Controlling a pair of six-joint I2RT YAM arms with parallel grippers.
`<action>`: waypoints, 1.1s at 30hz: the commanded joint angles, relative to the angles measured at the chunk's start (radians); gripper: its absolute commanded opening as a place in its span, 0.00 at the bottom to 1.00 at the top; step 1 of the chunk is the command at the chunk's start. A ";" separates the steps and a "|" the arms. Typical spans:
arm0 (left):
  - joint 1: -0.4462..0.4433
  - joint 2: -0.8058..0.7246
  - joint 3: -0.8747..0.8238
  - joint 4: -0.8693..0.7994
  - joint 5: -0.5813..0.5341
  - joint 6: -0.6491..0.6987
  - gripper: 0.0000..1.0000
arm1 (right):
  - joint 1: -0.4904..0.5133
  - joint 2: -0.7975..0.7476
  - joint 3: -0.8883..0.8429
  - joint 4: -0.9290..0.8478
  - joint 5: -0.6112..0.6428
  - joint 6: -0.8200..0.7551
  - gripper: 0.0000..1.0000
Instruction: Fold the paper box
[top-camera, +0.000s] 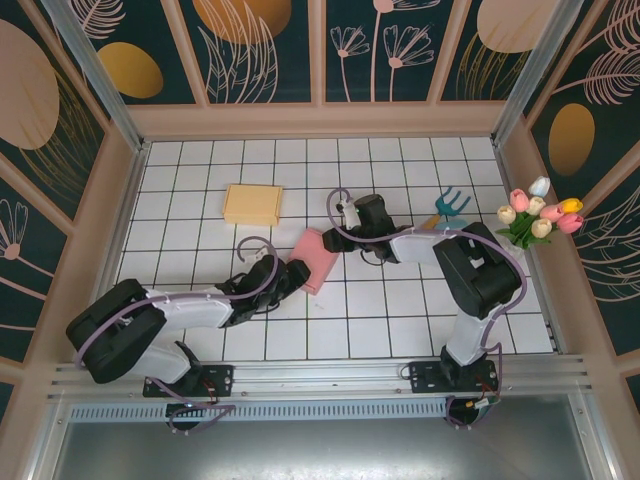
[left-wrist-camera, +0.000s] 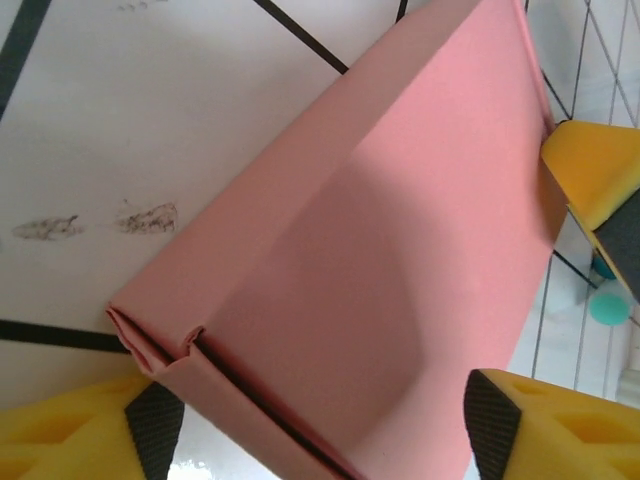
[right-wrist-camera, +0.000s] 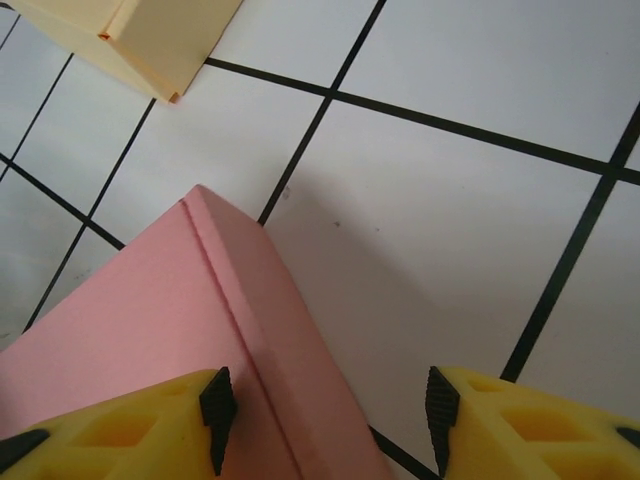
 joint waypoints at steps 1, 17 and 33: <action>-0.004 0.026 0.064 0.013 -0.049 0.031 0.72 | 0.002 0.015 -0.009 -0.006 -0.101 -0.031 0.56; 0.088 0.339 0.534 -0.102 -0.080 0.493 0.68 | -0.002 -0.100 -0.062 0.145 0.114 0.089 0.49; 0.189 0.719 1.016 -0.327 -0.147 0.611 0.73 | -0.071 0.026 0.051 0.169 0.238 0.118 0.49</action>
